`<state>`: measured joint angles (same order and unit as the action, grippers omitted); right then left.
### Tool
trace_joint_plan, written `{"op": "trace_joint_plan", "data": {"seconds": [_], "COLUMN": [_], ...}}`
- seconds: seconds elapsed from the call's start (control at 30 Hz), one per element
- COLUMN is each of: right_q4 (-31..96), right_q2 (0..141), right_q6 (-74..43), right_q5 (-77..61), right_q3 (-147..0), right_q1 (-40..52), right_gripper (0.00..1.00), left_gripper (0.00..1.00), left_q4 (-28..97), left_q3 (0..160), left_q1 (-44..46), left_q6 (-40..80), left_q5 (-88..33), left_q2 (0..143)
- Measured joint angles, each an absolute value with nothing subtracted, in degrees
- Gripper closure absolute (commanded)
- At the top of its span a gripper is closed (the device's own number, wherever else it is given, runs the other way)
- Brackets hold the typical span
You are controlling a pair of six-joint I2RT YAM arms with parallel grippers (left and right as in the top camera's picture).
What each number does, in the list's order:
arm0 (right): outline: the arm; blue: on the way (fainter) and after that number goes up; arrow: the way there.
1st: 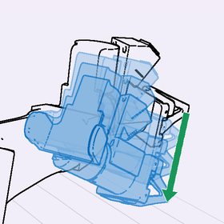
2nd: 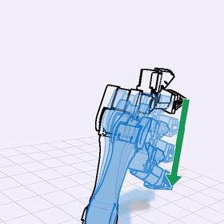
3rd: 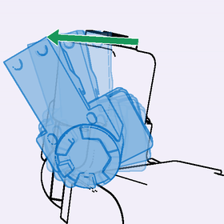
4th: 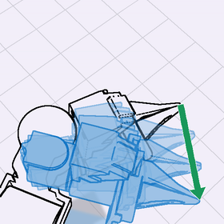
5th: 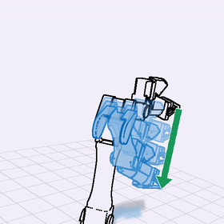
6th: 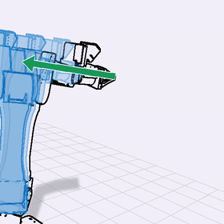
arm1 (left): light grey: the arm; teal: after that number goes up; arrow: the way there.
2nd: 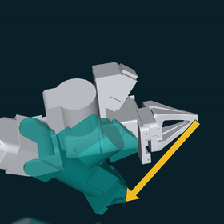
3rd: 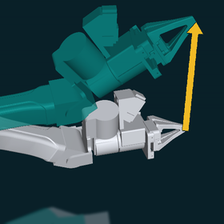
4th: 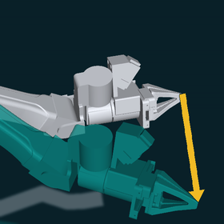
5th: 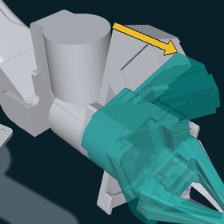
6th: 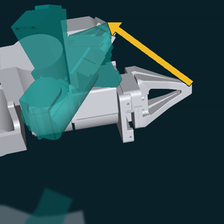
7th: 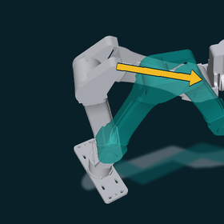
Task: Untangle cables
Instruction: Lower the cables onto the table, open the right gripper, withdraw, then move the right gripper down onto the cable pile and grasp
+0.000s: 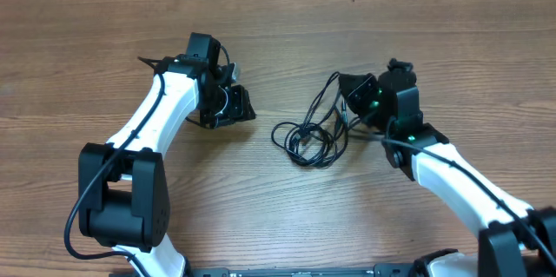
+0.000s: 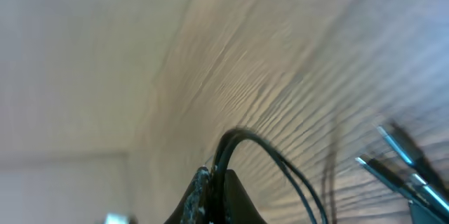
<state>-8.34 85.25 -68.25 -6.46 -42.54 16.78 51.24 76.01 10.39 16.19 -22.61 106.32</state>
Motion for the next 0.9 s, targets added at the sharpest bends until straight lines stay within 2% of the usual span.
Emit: {"op": "trace_joint_plan", "data": {"seconds": [0.17,0.37,0.43,0.5,0.53,0.57,0.6,0.73,0.83,0.9], "right_q4": [-11.77,-13.56,-12.01,-9.96,-9.1,-7.94,-7.27,1.85,6.46,8.29], "right_q2": [87.2,87.2,87.2,87.2,87.2,87.2,87.2,87.18,87.18,87.18], "right_q6": [-82.67,-83.59,-80.6,-75.94,-72.16,-68.51,-64.95,-53.28,-47.94,-44.14], "right_q5": [-7.22,-6.42,-6.17,-7.01,-8.62,-10.39,-12.29,-20.64,-25.61,-29.54], "right_q3": [-42.54,-42.98,-43.03,-43.05,-43.07,-43.09,-43.16,-43.33,-43.33,-43.35], "right_q1": [11.77,4.62,2.28,0.6,-0.08,-0.43,-0.51,-0.36,-0.36,-0.34], "right_gripper": [0.93,0.91,0.74,0.52,0.35,0.08,0.0,0.01,0.14,0.19], "left_gripper": [0.5,0.51,0.51,0.51,0.51,0.51,0.51,0.51,0.5,0.5], "left_q4": [51.81,52.12,52.1,52.1,52.12,52.05,52.05,51.72,51.66,51.68], "left_q3": [76.01,76.01,76.01,76.01,76.01,76.01,76.01,76.01,76.01,76.01], "left_q1": [10.39,10.39,10.39,10.39,10.39,10.39,10.39,10.39,10.39,10.39], "left_q6": [16.21,16.21,16.19,16.19,16.21,16.19,16.19,16.19,16.19,16.19], "left_q5": [-22.33,-22.22,-22.22,-22.22,-22.22,-22.2,-22.2,-22.2,-22.2,-22.17], "left_q2": [106.32,106.32,106.32,106.32,106.32,106.32,106.32,106.32,106.32,106.32]}}
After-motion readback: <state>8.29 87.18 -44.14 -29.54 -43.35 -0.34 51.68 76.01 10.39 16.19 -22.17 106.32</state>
